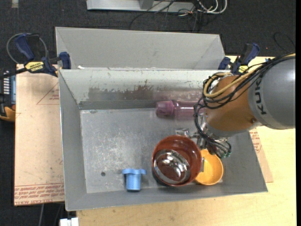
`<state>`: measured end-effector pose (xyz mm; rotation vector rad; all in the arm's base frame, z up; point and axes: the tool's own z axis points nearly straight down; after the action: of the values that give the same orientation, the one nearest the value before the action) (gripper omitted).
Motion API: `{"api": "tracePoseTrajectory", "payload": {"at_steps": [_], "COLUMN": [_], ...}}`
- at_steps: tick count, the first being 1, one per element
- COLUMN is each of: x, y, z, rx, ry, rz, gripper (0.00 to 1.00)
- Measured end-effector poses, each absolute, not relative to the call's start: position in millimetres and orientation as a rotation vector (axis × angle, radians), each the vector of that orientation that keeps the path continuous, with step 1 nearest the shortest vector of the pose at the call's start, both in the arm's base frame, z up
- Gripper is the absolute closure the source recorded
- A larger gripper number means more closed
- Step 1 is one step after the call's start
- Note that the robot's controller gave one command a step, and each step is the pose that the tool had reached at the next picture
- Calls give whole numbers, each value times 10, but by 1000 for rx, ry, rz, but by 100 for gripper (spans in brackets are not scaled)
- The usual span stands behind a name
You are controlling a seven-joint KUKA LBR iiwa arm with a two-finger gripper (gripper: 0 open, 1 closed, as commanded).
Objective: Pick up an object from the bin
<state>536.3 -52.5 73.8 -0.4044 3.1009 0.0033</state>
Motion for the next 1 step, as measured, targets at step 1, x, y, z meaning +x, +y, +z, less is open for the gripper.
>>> {"api": "tracePoseTrajectory", "payload": {"at_steps": [1], "x": [5404], "y": [-784], "z": [705], "rx": [-544], "ry": [3076], "rz": [-2], "gripper": [0]}}
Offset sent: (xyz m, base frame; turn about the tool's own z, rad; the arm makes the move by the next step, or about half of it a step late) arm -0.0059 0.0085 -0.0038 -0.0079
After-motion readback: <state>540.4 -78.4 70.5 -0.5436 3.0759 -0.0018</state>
